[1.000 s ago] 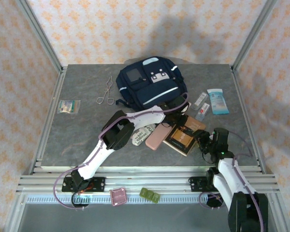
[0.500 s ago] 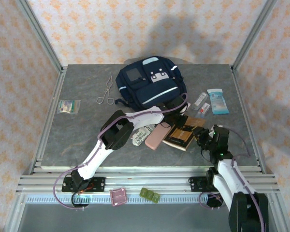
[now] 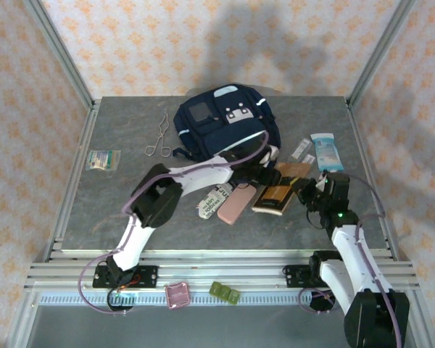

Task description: Pack the student bag

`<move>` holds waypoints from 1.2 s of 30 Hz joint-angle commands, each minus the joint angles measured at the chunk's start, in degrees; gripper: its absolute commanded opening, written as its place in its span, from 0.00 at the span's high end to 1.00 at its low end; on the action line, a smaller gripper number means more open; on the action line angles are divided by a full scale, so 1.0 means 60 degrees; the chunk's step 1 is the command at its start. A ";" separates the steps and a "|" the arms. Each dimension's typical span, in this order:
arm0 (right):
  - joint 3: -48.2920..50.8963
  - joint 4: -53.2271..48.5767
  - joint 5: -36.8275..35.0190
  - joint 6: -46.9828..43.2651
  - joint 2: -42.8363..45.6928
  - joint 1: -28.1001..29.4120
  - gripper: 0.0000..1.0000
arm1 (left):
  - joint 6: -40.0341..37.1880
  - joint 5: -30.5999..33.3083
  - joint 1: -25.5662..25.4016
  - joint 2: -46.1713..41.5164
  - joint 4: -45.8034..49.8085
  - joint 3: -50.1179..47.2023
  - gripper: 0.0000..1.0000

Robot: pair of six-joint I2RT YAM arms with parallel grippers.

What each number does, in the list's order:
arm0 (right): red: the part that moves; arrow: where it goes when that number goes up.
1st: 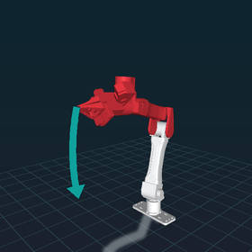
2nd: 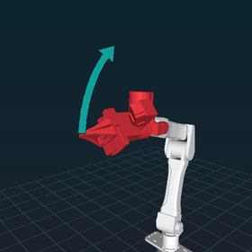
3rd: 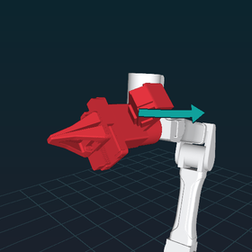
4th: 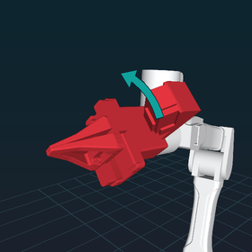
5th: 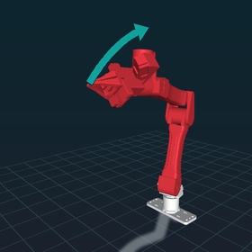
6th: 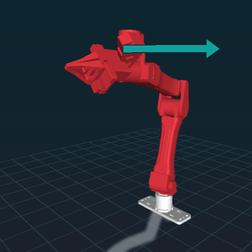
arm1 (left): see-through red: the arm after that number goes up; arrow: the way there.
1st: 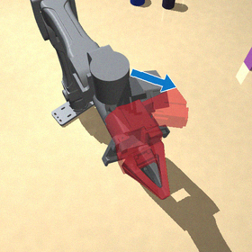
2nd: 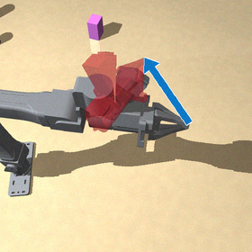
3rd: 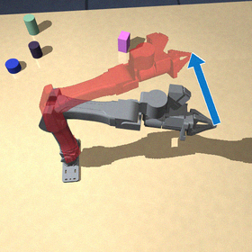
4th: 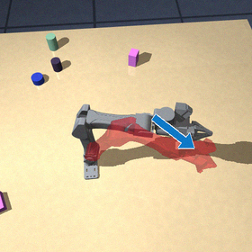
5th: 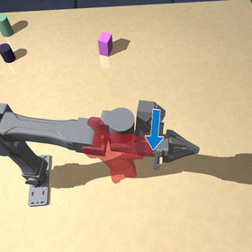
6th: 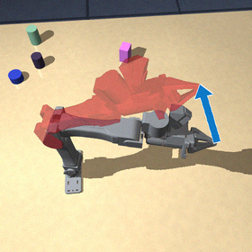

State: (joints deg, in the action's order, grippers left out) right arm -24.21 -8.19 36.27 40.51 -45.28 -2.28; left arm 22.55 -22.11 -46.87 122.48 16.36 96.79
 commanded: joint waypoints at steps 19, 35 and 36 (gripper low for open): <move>-0.5123 0.1526 0.5147 -0.1456 -0.2366 0.1590 1.00 | 0.3224 -0.5212 0.3861 -0.6360 -0.8470 -0.6761 0.17; -0.5647 0.2556 0.6947 -0.1466 -0.3067 0.2486 1.00 | 0.5920 -0.7153 0.3893 -0.6296 -1.3143 -0.7741 0.23; -0.5588 0.2934 0.7163 -0.1135 -0.3150 0.2490 1.00 | 0.6225 -0.7197 0.3912 -0.6243 -1.3595 -0.7849 0.22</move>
State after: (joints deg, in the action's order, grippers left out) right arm -55.22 3.03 74.83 32.75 -63.66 12.25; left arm 53.36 -60.42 -23.62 84.68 -51.59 51.09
